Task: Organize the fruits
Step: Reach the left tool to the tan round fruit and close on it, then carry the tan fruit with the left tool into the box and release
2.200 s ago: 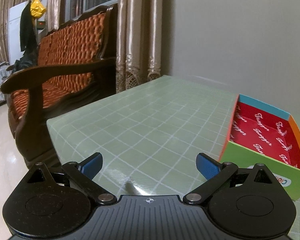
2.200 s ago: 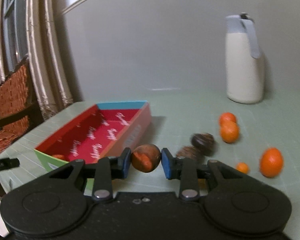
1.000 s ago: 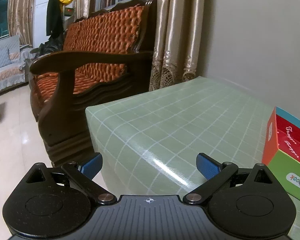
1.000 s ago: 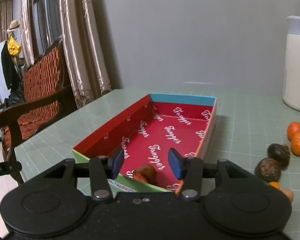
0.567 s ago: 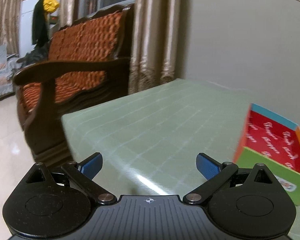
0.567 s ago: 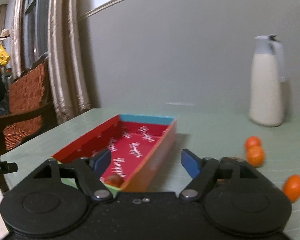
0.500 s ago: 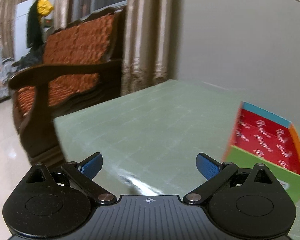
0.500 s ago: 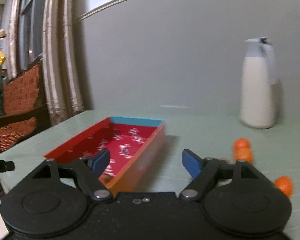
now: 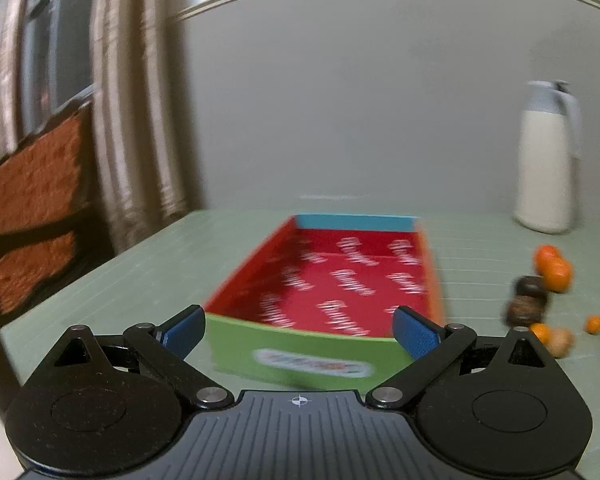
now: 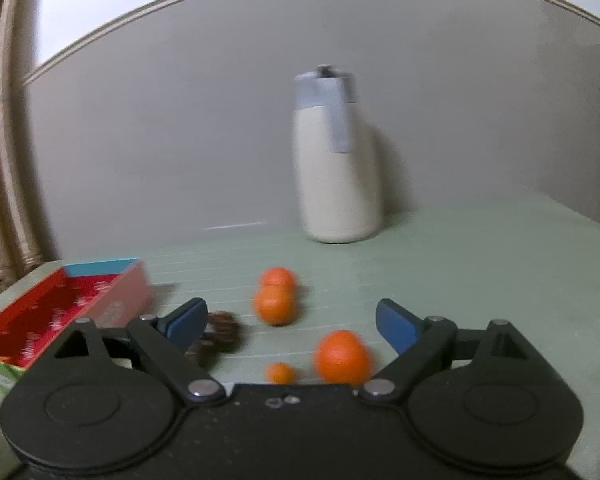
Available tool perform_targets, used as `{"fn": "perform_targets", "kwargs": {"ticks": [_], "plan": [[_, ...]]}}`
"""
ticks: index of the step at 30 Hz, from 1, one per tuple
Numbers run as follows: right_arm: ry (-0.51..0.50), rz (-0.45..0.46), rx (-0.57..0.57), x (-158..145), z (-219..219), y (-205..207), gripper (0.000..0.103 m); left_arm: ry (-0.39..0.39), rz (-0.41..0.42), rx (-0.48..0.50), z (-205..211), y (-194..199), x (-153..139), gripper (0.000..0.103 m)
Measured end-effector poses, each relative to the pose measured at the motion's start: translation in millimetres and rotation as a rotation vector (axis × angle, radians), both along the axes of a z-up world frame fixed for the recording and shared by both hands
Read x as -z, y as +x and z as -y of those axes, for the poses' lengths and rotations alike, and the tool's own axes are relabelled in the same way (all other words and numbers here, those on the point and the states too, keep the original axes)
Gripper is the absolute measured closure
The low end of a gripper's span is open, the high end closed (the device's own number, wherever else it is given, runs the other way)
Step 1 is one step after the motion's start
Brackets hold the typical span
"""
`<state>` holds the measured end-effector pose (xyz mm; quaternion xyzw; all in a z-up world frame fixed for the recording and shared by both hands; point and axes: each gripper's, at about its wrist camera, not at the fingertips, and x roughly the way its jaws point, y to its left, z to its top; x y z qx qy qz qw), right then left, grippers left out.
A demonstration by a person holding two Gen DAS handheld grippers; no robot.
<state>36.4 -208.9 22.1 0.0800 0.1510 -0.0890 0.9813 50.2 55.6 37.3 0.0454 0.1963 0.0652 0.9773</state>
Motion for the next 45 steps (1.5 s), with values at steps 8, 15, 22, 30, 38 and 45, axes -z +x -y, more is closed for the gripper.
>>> {"fn": "perform_targets", "kwargs": {"ticks": [8, 15, 22, 30, 38, 45], "plan": [[0.04, -0.006, 0.126, 7, 43, -25, 0.01, 0.034, 0.025, 0.186, 64, -8, 2, 0.004], [0.016, -0.011, 0.23, 10, 67, -45, 0.01, 0.021, -0.047, 0.289, 108, -2, 12, 0.004], [0.055, -0.001, 0.336, 13, 100, -68, 0.009, 0.015, -0.092, 0.329, 137, 2, 23, 0.015], [0.072, -0.006, 0.346, 15, 112, -71, 0.009, -0.011, -0.152, 0.303, 155, 13, 35, 0.031], [0.084, -0.013, 0.353, 16, 117, -74, 0.009, -0.053, -0.196, 0.269, 164, 25, 44, 0.058], [0.091, -0.018, 0.366, 20, 125, -78, 0.009, -0.035, -0.179, 0.283, 175, 22, 45, 0.074]]}}
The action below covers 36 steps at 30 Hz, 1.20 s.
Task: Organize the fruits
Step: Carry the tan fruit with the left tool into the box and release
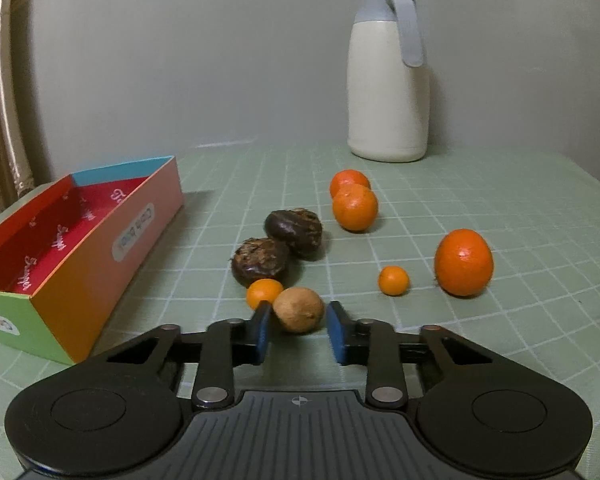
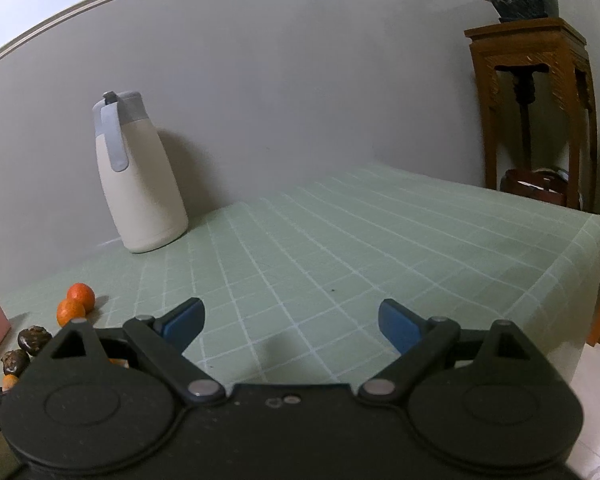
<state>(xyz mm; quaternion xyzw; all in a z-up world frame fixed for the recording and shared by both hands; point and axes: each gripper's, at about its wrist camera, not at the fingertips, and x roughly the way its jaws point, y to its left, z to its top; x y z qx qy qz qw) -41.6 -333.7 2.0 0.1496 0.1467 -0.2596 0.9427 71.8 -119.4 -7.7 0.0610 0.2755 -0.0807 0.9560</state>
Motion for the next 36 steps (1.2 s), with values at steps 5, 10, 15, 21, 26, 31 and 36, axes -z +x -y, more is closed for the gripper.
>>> {"fn": "perform_targets", "kwargs": {"ticks": [5, 10, 15, 21, 26, 31, 36], "plan": [[0.01, 0.003, 0.006, 2, 4, -2, 0.009, -0.004, 0.0, 0.009, 2, 0, 0, 0.075], [0.009, 0.005, -0.001, 2, 2, -2, 0.009, -0.01, 0.0, 0.017, 2, 0, -1, 0.075], [0.004, 0.005, -0.007, 1, 1, -1, 0.009, -0.006, 0.027, 0.02, 0, -3, -5, 0.075], [-0.013, 0.0, 0.014, 0, -1, 0, 0.009, 0.001, 0.057, 0.015, -5, -6, -9, 0.075], [-0.031, 0.005, 0.032, -2, -5, 0, 0.009, -0.003, 0.068, -0.003, -15, -5, -13, 0.075], [-0.028, 0.005, 0.005, -3, -13, 4, 0.009, -0.002, 0.09, -0.024, -25, -7, -18, 0.075], [-0.034, 0.003, -0.024, -4, -22, 11, 0.009, -0.002, 0.11, -0.053, -40, -7, -23, 0.075]]}}
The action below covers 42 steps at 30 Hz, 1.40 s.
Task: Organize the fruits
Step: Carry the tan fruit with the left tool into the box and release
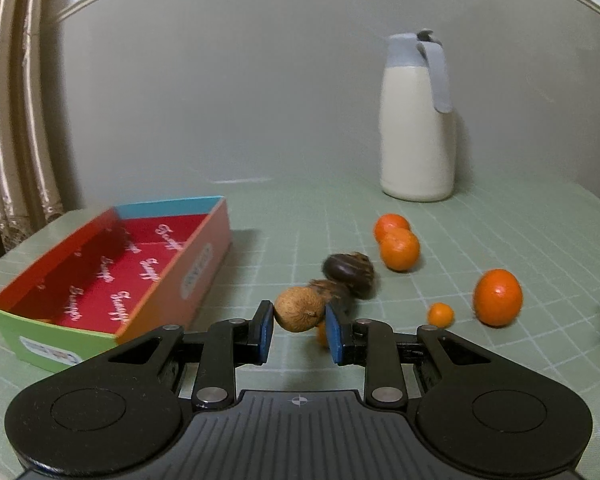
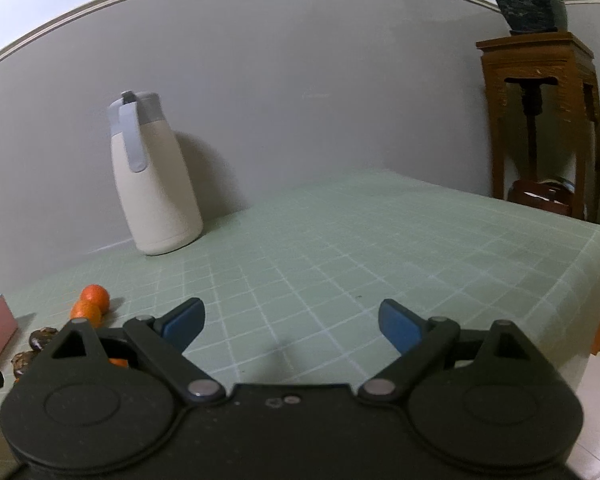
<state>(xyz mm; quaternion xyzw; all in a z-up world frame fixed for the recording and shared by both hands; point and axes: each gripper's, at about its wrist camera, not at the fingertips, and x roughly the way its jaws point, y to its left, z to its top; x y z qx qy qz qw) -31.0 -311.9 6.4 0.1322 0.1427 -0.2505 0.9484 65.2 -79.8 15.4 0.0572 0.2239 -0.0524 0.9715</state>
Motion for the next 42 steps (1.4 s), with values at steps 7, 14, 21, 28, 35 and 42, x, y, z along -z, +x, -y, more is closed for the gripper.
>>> {"fn": "perform_targets", "kwargs": {"ticks": [7, 14, 21, 28, 35, 42], "plan": [[-0.01, -0.007, -0.049, -1, -17, 12, 0.009, -0.008, 0.019, -0.055, -24, 4, -7, 0.075], [-0.017, -0.01, -0.099, 0, -36, 23, 0.009, -0.027, 0.02, -0.116, -54, 10, -12, 0.074], [-0.023, -0.016, -0.147, 0, -51, 35, 0.009, -0.039, 0.04, -0.18, -83, 15, -16, 0.075], [-0.028, -0.027, -0.183, 0, -63, 44, 0.009, -0.086, -0.004, -0.295, -123, 36, -18, 0.075], [-0.026, -0.038, -0.208, 4, -73, 49, 0.01, -0.106, -0.085, -0.363, -149, 57, -12, 0.074], [-0.024, -0.04, -0.23, 4, -79, 55, 0.01, -0.102, -0.085, -0.383, -153, 58, -11, 0.074]]}}
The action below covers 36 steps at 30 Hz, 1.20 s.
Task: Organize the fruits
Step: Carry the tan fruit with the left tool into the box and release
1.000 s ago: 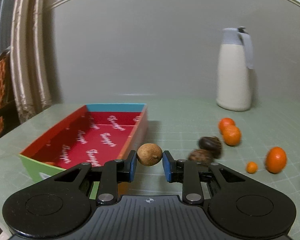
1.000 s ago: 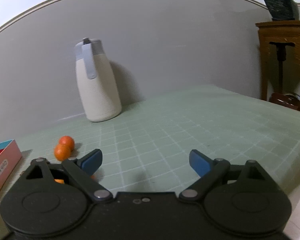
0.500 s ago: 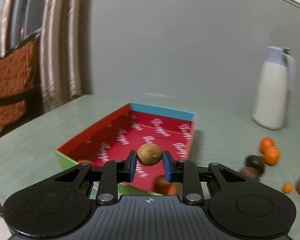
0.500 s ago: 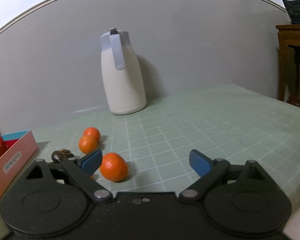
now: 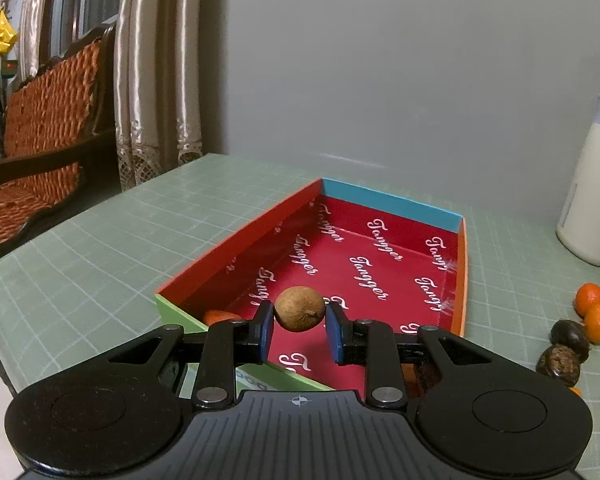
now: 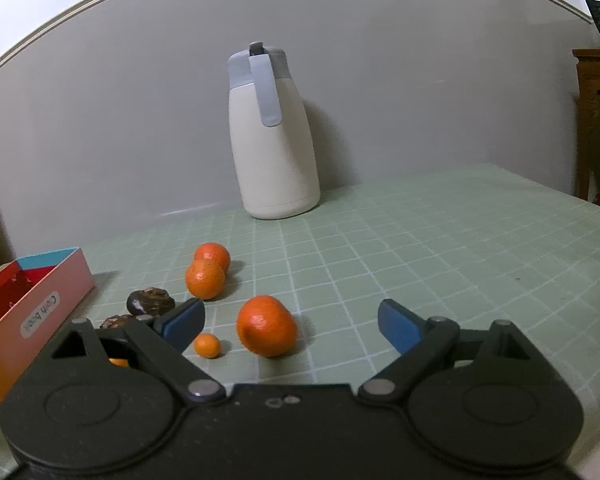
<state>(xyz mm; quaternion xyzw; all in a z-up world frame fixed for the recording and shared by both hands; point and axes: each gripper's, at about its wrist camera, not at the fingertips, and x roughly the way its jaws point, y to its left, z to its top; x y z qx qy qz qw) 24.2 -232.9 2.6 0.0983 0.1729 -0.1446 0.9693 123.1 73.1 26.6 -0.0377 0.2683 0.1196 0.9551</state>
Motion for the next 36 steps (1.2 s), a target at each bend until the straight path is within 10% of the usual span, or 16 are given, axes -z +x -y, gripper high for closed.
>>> {"fn": "perform_targets", "kwargs": {"ticks": [9, 14, 36], "plan": [[0.0, -0.003, -0.032, 1, -11, 8, 0.01, 0.017, 0.004, 0.009, -5, 0, -2, 0.07], [0.003, -0.004, -0.041, 1, -15, 10, 0.01, 0.075, 0.066, -0.042, -1, -10, -9, 0.005], [0.015, -0.009, -0.055, 3, -24, 21, 0.01, 0.125, 0.068, -0.077, -29, -33, -8, 0.003]]}}
